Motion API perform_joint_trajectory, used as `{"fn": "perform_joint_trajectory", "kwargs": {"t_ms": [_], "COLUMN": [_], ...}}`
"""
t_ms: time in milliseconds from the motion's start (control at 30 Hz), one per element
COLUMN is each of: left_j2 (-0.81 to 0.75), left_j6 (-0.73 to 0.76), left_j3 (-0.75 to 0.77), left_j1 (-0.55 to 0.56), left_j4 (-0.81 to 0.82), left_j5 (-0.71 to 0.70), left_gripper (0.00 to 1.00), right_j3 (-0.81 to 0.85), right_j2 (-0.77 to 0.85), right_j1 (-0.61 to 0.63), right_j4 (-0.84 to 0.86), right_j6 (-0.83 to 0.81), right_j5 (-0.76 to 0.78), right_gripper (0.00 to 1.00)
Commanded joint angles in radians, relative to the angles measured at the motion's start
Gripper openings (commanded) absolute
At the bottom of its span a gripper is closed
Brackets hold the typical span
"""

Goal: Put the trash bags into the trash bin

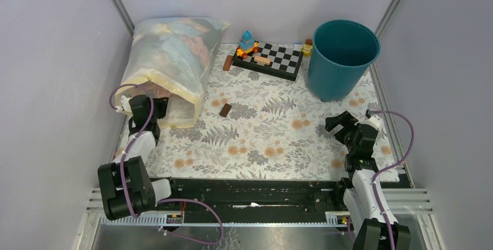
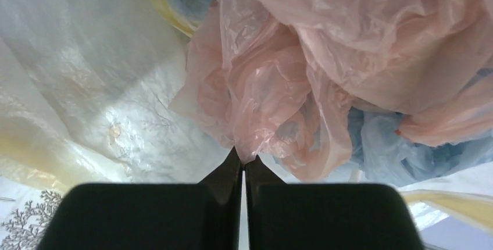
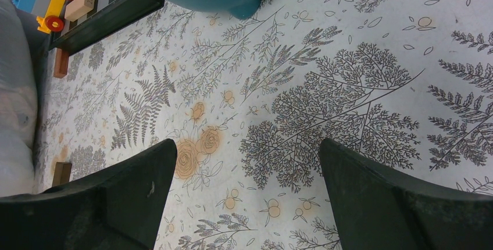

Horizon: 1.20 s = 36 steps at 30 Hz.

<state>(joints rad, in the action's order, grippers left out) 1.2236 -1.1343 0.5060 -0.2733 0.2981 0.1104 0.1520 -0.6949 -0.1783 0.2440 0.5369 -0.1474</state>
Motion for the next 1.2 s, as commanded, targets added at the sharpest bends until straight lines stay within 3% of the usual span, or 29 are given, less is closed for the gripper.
{"fn": "perform_joint_trajectory", "kwargs": {"t_ms": [0, 100, 233, 433, 600, 733, 933, 1167], "left_j2": [-0.144, -0.318, -0.528, -0.686, -0.672, -0.666, -0.576, -0.604], "left_j6": [0.013, -0.023, -0.044, 0.047, 0.188, 0.229, 0.161, 0.116], "left_j3": [0.058, 0.026, 0.018, 0.107, 0.337, 0.438, 0.437, 0.364], "left_j1": [0.078, 0.130, 0.133, 0.135, 0.135, 0.135, 0.139, 0.261], "left_j4": [-0.129, -0.301, -0.502, -0.631, -0.782, -0.787, -0.693, -0.559], "left_j5": [-0.205, -0.357, -0.441, -0.279, -0.216, -0.059, 0.355, 0.341], "left_gripper": [0.00, 0.00, 0.00, 0.00, 0.00, 0.00, 0.00, 0.00], "right_j3": [0.000, 0.001, 0.001, 0.007, 0.008, 0.009, 0.014, 0.010], "right_j2": [0.003, 0.000, 0.002, -0.017, -0.018, -0.022, -0.039, -0.040], "right_j1": [0.003, 0.004, 0.004, 0.003, 0.003, 0.003, 0.004, 0.004], "right_j4": [0.026, 0.026, 0.024, 0.032, 0.031, 0.033, 0.034, 0.043], "right_j6": [-0.003, -0.003, -0.002, -0.002, -0.001, -0.001, -0.001, -0.001], "right_j5": [0.012, 0.013, 0.014, 0.014, 0.015, 0.017, 0.014, 0.008], "right_gripper": [1.00, 1.00, 1.00, 1.00, 1.00, 1.00, 1.00, 1.00]}}
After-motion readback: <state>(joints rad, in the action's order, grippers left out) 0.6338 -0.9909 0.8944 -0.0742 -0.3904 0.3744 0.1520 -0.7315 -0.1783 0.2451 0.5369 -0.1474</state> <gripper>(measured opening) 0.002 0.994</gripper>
